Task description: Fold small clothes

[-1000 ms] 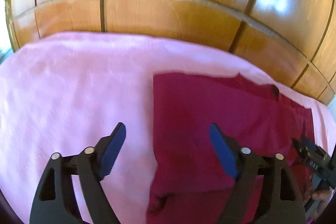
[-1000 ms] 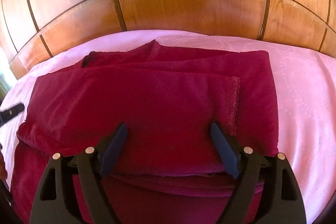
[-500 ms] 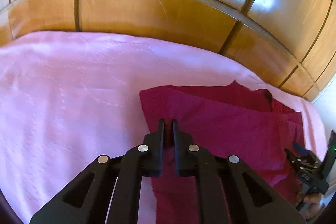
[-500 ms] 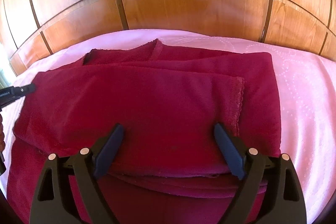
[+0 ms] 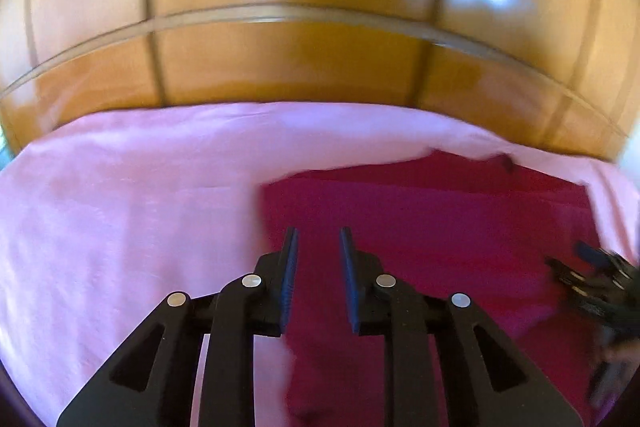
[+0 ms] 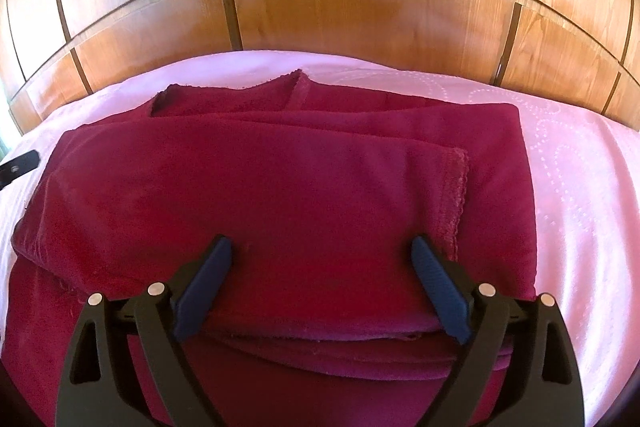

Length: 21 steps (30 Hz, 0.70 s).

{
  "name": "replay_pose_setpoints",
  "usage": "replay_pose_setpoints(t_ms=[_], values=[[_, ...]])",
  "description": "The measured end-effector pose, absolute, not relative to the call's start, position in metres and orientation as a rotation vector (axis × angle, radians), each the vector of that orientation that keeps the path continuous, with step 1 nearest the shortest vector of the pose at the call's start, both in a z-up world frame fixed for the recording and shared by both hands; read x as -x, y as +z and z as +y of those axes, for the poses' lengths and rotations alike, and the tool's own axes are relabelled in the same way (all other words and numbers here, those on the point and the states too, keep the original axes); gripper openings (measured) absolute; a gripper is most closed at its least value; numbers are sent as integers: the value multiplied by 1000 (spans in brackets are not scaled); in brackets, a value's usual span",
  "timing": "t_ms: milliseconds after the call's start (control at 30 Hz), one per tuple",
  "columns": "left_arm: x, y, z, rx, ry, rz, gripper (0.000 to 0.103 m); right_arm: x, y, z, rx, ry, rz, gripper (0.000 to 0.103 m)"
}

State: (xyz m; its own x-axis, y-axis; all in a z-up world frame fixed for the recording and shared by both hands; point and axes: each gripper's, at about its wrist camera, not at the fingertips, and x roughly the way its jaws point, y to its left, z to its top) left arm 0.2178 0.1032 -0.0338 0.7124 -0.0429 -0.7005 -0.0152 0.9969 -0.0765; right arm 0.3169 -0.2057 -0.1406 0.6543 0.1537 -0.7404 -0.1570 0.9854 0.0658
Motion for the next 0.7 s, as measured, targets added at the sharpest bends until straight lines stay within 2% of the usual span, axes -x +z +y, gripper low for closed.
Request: replay_pose_setpoints(t_ms=[67,167,367,400,433,500,700], values=[[-211,-42,84,27,-56,795,19,-317,-141,-207,-3,180,840,92],[-222,-81,78,-2,-25,902,20,-318,-141,-209,-22,194,840,93],[-221,-73,80,27,17,883,21,-320,-142,-212,-47,217,840,97],[-218,-68,78,36,23,882,31,-319,-142,-212,-48,217,840,97],[-213,-63,78,47,28,876,51,-319,-142,-212,-49,217,840,97],[-198,-49,80,65,68,834,69,-319,-141,-212,-51,219,840,98],[-161,-19,78,94,86,794,69,-319,-141,-211,-48,218,840,98]])
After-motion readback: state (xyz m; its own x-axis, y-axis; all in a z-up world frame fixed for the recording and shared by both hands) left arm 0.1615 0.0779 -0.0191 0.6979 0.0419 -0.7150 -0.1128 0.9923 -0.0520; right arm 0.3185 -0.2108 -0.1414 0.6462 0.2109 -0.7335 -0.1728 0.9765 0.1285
